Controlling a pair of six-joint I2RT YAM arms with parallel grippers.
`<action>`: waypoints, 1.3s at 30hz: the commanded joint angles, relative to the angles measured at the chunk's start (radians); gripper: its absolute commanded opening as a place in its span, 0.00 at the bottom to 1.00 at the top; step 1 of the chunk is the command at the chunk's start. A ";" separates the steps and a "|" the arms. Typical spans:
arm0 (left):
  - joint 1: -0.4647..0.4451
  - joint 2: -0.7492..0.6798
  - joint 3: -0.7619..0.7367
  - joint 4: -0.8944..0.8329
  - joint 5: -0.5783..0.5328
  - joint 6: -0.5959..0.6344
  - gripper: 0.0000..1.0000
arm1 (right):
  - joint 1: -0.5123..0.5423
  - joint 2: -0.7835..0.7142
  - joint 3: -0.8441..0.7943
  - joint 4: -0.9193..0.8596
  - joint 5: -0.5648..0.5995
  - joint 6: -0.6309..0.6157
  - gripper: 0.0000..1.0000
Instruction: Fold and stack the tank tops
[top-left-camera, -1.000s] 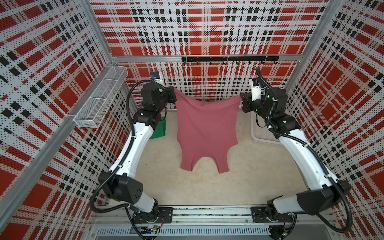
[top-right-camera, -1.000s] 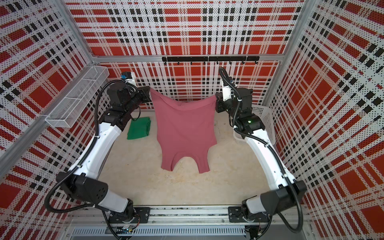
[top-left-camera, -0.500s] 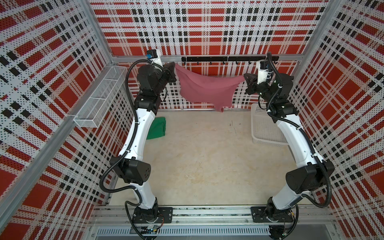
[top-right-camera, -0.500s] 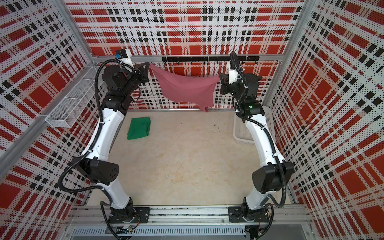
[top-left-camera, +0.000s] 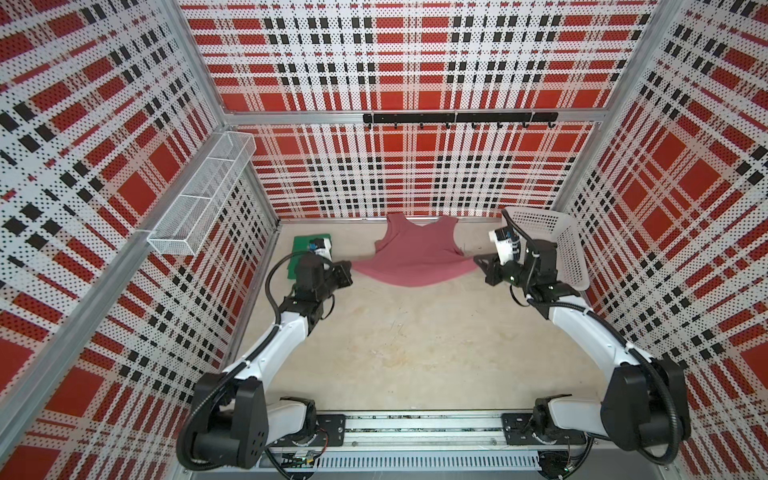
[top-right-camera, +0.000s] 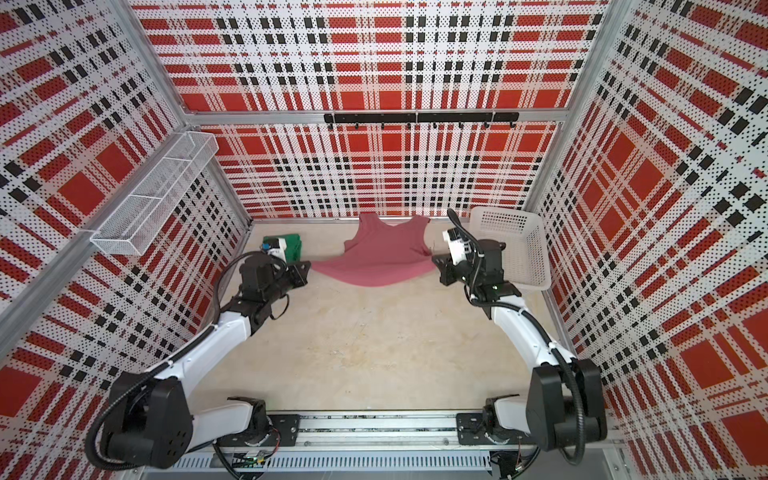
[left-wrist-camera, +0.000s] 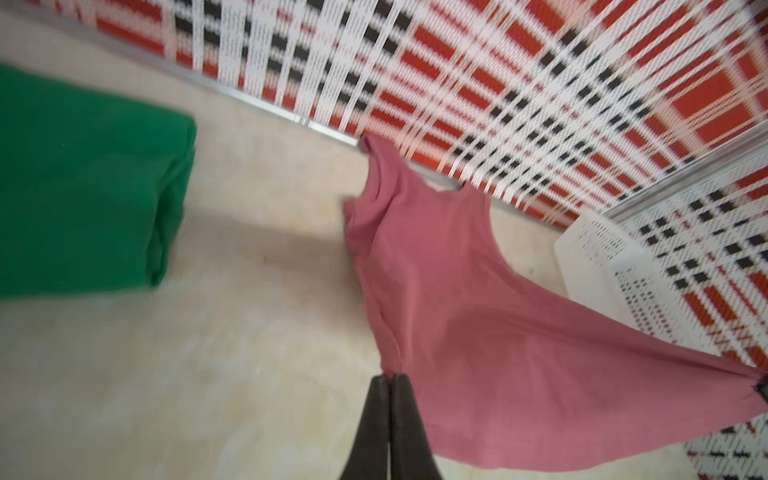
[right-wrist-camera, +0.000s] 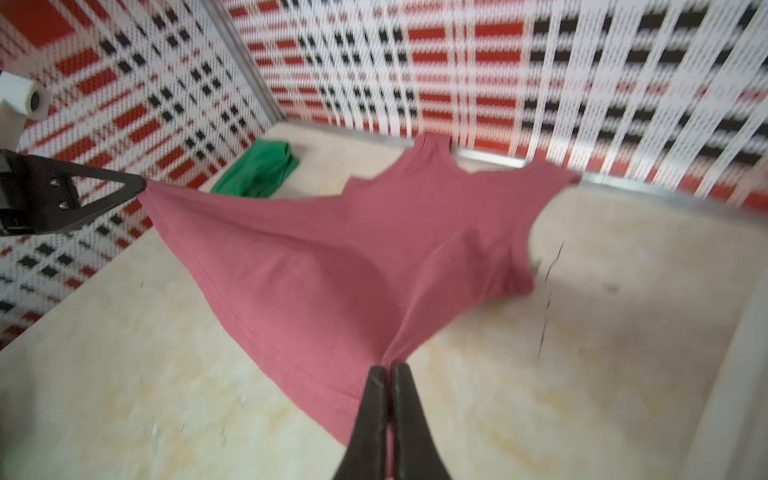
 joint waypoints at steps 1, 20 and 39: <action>-0.009 -0.148 -0.134 0.052 -0.015 -0.106 0.00 | -0.003 -0.149 -0.122 0.063 -0.083 0.102 0.00; -0.223 -0.711 -0.275 -0.475 -0.388 -0.445 0.52 | 0.054 -0.649 -0.215 -0.785 0.020 0.501 0.37; -0.227 0.736 0.590 0.075 -0.035 -0.019 0.45 | 0.489 0.004 -0.191 -0.200 0.555 0.774 0.18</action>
